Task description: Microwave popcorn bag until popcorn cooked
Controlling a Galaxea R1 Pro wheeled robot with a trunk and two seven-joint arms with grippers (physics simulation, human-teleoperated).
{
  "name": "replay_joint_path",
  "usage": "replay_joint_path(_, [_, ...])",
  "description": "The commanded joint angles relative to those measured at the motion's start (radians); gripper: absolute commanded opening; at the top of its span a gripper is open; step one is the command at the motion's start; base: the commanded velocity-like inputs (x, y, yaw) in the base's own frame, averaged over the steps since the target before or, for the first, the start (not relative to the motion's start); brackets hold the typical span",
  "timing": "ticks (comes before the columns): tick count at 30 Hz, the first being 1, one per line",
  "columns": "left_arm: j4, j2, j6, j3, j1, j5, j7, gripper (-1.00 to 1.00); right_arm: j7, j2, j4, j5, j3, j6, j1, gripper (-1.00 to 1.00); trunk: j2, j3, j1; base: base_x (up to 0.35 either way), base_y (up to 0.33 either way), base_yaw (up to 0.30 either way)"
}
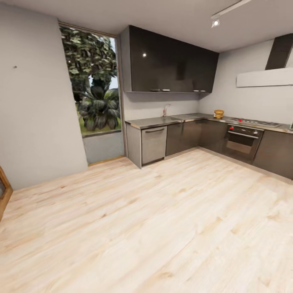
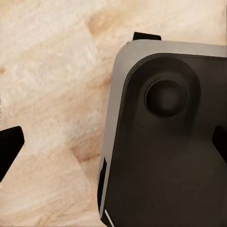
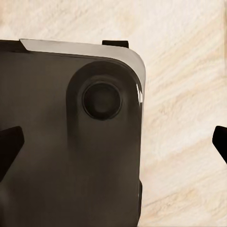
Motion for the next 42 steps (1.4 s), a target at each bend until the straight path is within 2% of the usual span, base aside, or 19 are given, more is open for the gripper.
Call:
replay_joint_path(1, [-0.002, 0.0, -0.001, 0.004, 0.001, 0.0, 0.0, 1.0, 0.003, 0.0, 0.001, 0.0, 0.0, -0.004, -0.001, 1.0, 0.0, -0.001, 0.0, 0.248, 0.0, -0.243])
replay_joint_path(42, [-0.002, 0.0, 0.0, 0.003, 0.001, 0.0, -0.001, 1.0, 0.003, 0.0, 0.001, 0.0, 0.0, -0.005, -0.001, 1.0, 0.0, -0.001, 0.0, 0.255, 0.0, -0.263])
